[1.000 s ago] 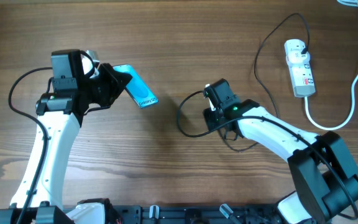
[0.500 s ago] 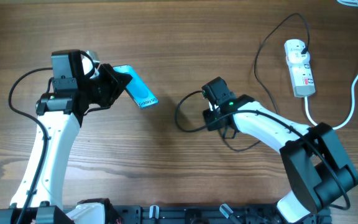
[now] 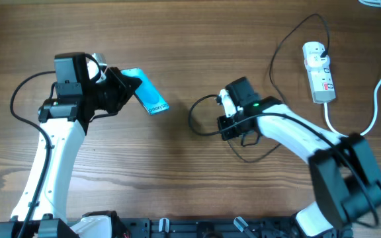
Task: Plug charger to phone and switch on socket
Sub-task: 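Grasp the black cable's USB-C plug with the right gripper, then carry the plug to the phone's bottom port held by left gripper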
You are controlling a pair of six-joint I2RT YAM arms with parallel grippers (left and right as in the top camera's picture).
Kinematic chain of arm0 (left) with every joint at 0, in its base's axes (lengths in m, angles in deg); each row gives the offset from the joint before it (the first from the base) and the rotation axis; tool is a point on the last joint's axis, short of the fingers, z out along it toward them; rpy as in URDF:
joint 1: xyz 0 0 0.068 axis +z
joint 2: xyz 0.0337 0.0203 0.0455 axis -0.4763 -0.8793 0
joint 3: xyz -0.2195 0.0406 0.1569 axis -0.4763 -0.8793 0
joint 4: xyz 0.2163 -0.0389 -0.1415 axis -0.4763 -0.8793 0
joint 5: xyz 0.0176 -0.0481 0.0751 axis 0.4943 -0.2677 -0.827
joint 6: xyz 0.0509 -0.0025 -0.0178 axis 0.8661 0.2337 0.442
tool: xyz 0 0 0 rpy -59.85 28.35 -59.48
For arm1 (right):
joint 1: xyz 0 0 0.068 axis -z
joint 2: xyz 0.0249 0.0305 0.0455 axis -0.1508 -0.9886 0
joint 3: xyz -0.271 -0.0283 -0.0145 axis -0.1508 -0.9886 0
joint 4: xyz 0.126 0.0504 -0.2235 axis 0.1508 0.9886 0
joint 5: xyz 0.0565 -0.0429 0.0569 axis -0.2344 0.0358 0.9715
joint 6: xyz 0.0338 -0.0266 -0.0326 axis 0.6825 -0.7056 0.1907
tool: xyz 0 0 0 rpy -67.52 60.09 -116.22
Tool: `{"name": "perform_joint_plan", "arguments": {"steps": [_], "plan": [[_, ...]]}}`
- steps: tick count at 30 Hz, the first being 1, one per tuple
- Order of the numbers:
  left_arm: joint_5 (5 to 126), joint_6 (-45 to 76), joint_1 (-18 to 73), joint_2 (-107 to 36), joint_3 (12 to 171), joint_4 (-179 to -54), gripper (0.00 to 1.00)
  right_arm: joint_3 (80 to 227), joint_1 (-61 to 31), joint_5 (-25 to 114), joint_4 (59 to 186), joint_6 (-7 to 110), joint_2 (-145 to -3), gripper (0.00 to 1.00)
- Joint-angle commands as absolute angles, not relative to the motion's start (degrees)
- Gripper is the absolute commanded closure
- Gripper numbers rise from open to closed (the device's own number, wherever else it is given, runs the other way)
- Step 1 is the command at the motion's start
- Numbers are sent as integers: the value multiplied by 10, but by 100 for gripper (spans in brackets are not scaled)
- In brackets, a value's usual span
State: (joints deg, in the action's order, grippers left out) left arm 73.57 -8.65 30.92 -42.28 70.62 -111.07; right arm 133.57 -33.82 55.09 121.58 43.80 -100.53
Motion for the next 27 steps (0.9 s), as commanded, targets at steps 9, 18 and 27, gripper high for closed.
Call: {"name": "perform_joint_plan", "arguments": {"steps": [9,18,27], "plan": [[901,-79,311,-412,710,-886,96,1347,-290,1034,1219,417,-844,95],[898,-87,266,-413,710,-901,96,1347,-392,818,1040,534,-844,95],[854,-69,257,-413,710,-937,96,1353,-400,797,1021,547,-842,95]]}}
